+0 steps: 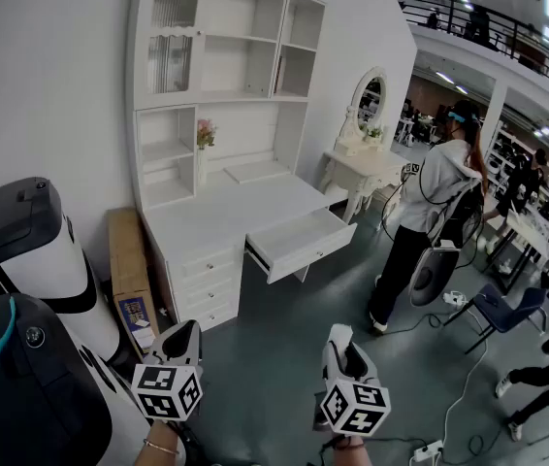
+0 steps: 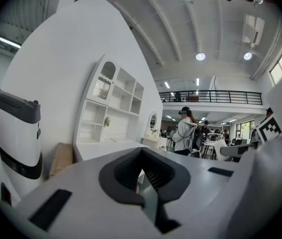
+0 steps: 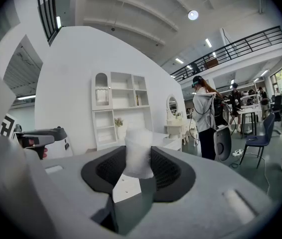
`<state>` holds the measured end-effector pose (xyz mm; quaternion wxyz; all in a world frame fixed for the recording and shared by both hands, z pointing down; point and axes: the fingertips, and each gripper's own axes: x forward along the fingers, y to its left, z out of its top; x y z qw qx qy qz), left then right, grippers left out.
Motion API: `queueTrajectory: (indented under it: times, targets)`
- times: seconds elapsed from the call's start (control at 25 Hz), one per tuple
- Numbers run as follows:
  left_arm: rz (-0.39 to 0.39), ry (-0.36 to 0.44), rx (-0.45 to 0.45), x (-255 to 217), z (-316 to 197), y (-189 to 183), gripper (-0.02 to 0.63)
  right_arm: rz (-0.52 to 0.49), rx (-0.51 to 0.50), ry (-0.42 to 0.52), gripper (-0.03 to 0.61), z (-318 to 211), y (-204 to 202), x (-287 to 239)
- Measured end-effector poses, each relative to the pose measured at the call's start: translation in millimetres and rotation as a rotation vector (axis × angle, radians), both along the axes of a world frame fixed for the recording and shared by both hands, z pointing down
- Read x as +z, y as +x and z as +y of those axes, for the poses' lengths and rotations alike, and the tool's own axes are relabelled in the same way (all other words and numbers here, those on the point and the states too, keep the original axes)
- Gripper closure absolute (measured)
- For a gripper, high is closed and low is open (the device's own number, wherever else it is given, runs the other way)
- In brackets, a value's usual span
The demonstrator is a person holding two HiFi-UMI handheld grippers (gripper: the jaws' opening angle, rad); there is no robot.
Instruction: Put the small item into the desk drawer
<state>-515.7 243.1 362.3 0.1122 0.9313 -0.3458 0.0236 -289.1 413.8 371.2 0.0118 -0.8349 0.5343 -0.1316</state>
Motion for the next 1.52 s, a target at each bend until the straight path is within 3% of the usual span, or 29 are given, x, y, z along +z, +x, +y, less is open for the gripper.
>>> queueTrajectory:
  times: [0.48,0.92,1.2,1.52]
  targets:
    - [0.004,-0.010,0.024,3.4,-11.4,-7.2,0.620,-0.023,-0.007,0.035,0.419,-13.5,-17.2,-0.2]
    - [0.013,-0.044,0.032,16.7,-26.6,-3.5,0.620,-0.045,0.015,0.008,0.419,-20.1,-17.3,15.7]
    - [0.002,-0.065,0.041,30.5,-49.8,33.1,0.620,-0.056,0.045,-0.001,0.419,-35.8,21.6,27.3]
    - [0.004,-0.048,0.023,21.6,-97.7,112.1,0.620,-0.060,0.015,0.008,0.419,-90.4,99.8,24.3]
